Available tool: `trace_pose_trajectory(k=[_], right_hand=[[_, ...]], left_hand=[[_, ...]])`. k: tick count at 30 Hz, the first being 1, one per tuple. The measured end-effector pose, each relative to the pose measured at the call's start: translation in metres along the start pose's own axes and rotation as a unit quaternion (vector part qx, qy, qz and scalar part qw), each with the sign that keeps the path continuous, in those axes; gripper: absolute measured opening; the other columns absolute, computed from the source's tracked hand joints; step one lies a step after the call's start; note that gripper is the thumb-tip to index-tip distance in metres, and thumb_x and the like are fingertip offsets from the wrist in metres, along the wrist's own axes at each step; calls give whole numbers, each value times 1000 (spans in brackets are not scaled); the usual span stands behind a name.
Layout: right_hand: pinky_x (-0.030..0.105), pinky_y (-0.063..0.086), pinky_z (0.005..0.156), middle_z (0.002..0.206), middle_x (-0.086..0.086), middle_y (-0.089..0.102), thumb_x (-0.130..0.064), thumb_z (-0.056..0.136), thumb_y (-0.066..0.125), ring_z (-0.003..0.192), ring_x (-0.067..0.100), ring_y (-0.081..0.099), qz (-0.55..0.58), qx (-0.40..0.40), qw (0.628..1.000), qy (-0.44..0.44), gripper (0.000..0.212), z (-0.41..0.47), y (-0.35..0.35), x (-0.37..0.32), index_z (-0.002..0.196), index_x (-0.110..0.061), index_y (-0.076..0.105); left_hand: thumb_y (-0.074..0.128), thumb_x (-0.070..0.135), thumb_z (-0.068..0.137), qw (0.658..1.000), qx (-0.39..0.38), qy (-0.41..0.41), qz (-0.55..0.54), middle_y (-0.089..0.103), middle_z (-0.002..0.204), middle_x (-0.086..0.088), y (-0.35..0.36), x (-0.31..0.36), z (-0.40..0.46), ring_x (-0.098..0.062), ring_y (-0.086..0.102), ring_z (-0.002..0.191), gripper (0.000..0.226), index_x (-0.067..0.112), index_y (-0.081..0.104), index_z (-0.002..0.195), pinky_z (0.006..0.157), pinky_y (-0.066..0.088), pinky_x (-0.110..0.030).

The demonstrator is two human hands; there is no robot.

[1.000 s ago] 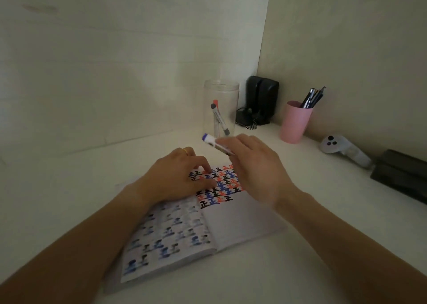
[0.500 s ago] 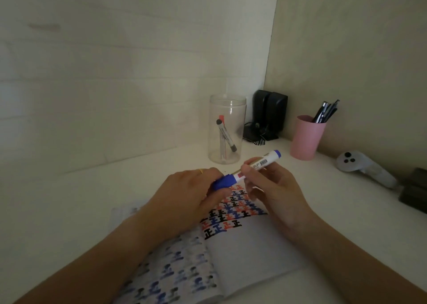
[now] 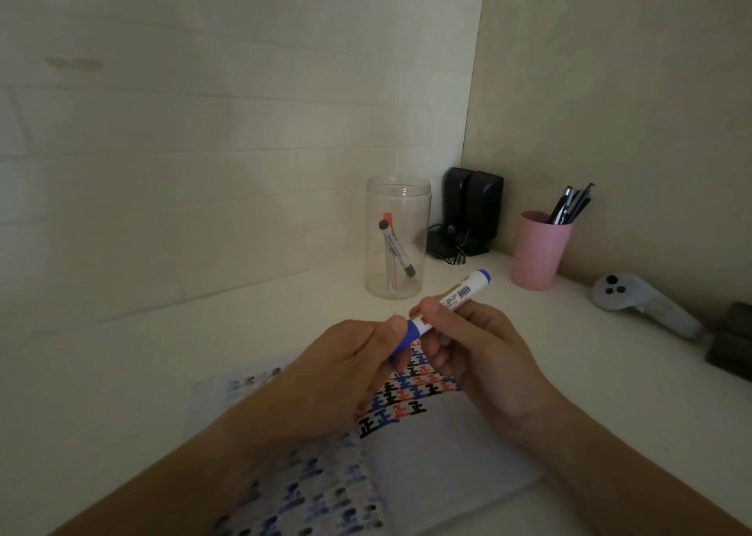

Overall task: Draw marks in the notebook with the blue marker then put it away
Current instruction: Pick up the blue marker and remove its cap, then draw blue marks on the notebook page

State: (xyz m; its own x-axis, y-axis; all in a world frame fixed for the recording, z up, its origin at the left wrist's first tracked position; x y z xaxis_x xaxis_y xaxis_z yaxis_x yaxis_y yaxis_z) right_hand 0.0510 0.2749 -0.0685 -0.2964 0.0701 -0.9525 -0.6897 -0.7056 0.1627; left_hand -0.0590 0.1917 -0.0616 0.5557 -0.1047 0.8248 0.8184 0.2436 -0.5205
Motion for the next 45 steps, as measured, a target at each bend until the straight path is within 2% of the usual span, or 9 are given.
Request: trace_pose_trajectory(k=[2,4,8,13,16,19,23,29,45], right_hand=[[23,38,49,57,3,58,-25,94,61,49,12,46,-2,0,1000,2,27,-1,1,-2,76,-9,73],[21,38,46,55,2,57,-25,94,62,47,11,46,-19,28,999,2,26,0,-1,-2,76,-8,73],[19,37,42,51,2,55,-26,93,65,43,11,44,-7,94,996,5,29,1,-5,4,73,-6,71],[22,32,44,54,2,50,-27,90,65,46,11,40,48,107,993,14,27,3,-12,3,71,-7,68],[24,33,48,59,2,52,-24,93,64,52,12,42,97,162,982,19,24,4,-49,-5,75,-10,73],[24,40,48,61,6,58,-21,92,66,53,13,48,56,171,984,7,21,2,-57,-6,81,-7,76],[23,54,51,65,10,70,-9,91,64,55,15,62,47,152,987,6,13,3,-40,1,91,-3,76],[26,54,57,70,10,70,-11,83,76,62,16,62,-48,200,979,6,15,-5,-44,-13,95,-1,75],[30,51,51,61,8,70,-8,82,75,54,18,60,-254,108,961,16,5,-33,-39,8,77,-7,76]], left_hand=[[27,52,99,1000,3,26,7,42,46,7,0,0,-1,-8,33,41,50,22,52,69,45,30,-23],[18,50,104,973,35,124,190,61,67,-1,-1,12,-3,-11,48,56,48,19,54,94,55,46,-26],[39,40,103,905,29,108,411,63,104,-8,2,12,1,-22,64,79,35,13,39,126,79,58,-39],[34,32,105,991,-39,13,124,57,64,-7,0,1,6,-18,45,48,36,12,57,86,48,43,-29],[28,46,105,995,-13,-73,-59,39,45,4,-24,-14,1,-16,31,39,56,16,49,62,44,31,-29],[22,59,94,977,81,57,187,56,60,1,-41,-13,0,-14,52,56,52,21,54,80,59,41,-32],[33,57,98,939,66,97,325,61,90,12,-29,-13,3,-8,56,77,29,34,50,105,69,41,-20],[50,58,92,932,33,136,335,61,105,14,-22,-22,2,-4,53,90,30,35,59,109,81,47,-23],[63,68,78,932,14,154,327,65,97,19,-17,-37,15,-3,58,88,38,36,70,98,81,51,-31]])
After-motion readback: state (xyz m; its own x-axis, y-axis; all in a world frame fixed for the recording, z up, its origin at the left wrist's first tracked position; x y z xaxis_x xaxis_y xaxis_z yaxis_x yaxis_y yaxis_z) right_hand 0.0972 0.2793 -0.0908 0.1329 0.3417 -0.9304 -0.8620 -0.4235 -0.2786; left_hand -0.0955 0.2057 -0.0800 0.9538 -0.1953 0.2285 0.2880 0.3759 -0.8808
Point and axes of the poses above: each hand's wrist, its own z-axis towards the middle knuckle, its own y-axis out of the palm, x = y × z, the point moved 7 cm from there along z, towards the middle knuckle
